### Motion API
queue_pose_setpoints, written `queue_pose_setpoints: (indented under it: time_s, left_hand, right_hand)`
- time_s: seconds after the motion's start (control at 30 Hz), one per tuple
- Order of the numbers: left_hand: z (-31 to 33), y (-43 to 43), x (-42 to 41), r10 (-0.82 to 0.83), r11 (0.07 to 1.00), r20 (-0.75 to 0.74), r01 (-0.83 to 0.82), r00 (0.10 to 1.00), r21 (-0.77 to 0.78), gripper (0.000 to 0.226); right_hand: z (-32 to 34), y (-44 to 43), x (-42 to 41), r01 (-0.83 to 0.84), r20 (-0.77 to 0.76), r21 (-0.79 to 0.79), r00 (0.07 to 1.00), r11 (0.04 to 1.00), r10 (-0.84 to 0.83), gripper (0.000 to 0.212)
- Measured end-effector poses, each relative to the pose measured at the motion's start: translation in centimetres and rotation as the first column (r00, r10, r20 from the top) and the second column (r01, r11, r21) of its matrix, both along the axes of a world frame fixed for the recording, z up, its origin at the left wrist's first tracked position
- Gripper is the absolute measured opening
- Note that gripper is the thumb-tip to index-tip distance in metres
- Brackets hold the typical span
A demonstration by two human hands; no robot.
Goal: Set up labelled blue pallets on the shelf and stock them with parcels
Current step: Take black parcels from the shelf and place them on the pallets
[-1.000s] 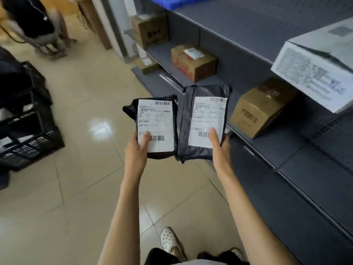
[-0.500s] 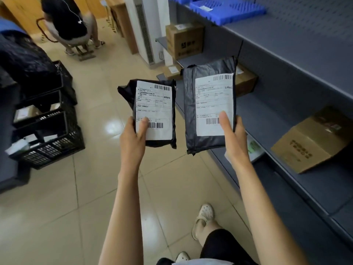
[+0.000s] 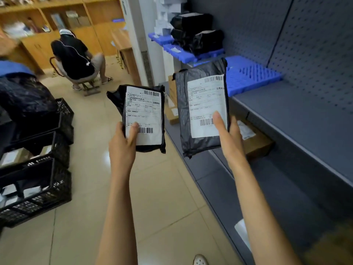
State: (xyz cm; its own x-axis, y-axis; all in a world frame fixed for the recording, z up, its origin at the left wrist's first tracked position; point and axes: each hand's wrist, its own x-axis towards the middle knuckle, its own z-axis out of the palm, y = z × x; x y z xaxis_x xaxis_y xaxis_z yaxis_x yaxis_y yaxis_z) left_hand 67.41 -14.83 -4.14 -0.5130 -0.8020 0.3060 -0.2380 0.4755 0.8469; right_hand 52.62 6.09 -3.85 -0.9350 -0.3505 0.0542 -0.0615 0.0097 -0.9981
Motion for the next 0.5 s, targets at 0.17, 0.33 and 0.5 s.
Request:
queue_pose_setpoints:
  time_s: [0.17,0.33,0.5]
  left_hand:
    - [0.3,-5.0,-7.2,0.008,1.0,0.004,-0.008,1.0,0.016,0.032]
    - [1.1,-10.1,-15.3,-0.049,0.999,-0.011,0.049,0.999,-0.022,0.029]
    - [1.8,-17.1,-23.9,-0.156,0.987,-0.026,0.155,0.987,-0.043,0.029]
  right_hand:
    - [-0.2,-4.7,-7.4,-0.024,-0.001,-0.015,1.0,1.0,0.024,0.059]
    - [0.4,-9.0,-13.8,-0.008,-0.017,-0.038,1.0,0.999,0.008,0.079]
    - [2.1,-13.9,-20.4,0.13,-0.062,-0.057,0.989,0.99,-0.133,0.049]
